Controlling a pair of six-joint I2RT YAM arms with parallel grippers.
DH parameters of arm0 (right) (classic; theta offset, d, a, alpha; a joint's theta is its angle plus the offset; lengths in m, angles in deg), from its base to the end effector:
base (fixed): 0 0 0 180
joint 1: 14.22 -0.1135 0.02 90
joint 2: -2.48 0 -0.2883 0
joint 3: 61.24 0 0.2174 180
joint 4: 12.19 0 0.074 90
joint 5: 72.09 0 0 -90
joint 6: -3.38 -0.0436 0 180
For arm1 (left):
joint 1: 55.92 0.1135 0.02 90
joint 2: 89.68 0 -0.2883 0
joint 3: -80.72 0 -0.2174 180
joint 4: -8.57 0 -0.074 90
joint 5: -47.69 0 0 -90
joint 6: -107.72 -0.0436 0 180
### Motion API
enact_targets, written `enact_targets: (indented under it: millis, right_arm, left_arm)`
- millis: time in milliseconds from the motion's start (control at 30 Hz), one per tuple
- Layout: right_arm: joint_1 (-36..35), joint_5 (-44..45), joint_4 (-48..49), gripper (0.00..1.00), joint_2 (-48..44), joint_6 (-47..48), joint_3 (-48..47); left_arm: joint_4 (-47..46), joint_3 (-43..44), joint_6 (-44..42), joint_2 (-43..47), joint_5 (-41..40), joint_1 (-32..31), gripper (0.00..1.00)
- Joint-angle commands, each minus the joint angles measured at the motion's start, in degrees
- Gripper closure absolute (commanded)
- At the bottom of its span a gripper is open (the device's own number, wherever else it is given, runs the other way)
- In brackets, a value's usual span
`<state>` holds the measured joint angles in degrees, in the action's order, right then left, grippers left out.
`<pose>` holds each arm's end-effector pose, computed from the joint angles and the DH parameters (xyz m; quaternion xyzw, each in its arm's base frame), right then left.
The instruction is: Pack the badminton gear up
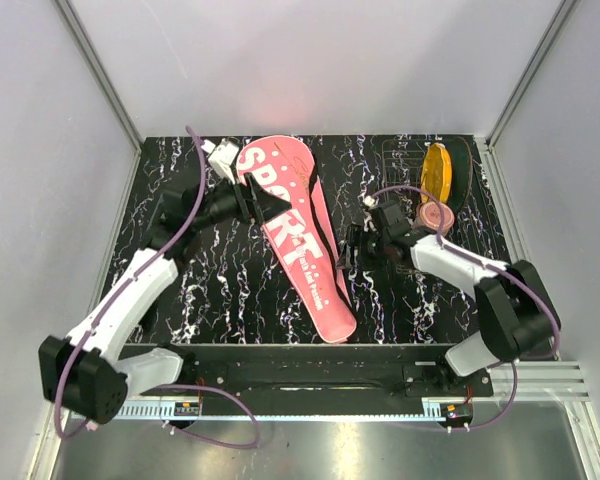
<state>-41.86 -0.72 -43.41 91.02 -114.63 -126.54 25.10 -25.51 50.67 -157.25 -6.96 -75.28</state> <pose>0.2411 0.1420 0.2221 -0.0464 0.9399 0.2769 0.1944 0.2123 -0.1013 0.3838 0.1066 0.7495 -0.4783 0.4451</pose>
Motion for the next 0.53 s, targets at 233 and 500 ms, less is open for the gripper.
enact_targets:
  millis: [233,500]
  right_arm:
    - [-0.22,27.07,-14.68,0.00,-36.27,6.72,-3.89]
    - [-0.22,32.52,-21.27,0.00,-52.92,13.59,-12.41]
  left_arm:
    - [10.73,-3.36,-12.91,17.64,-21.45,-5.78,0.26]
    - [10.91,0.51,-13.87,24.24,-23.31,-6.31,0.26]
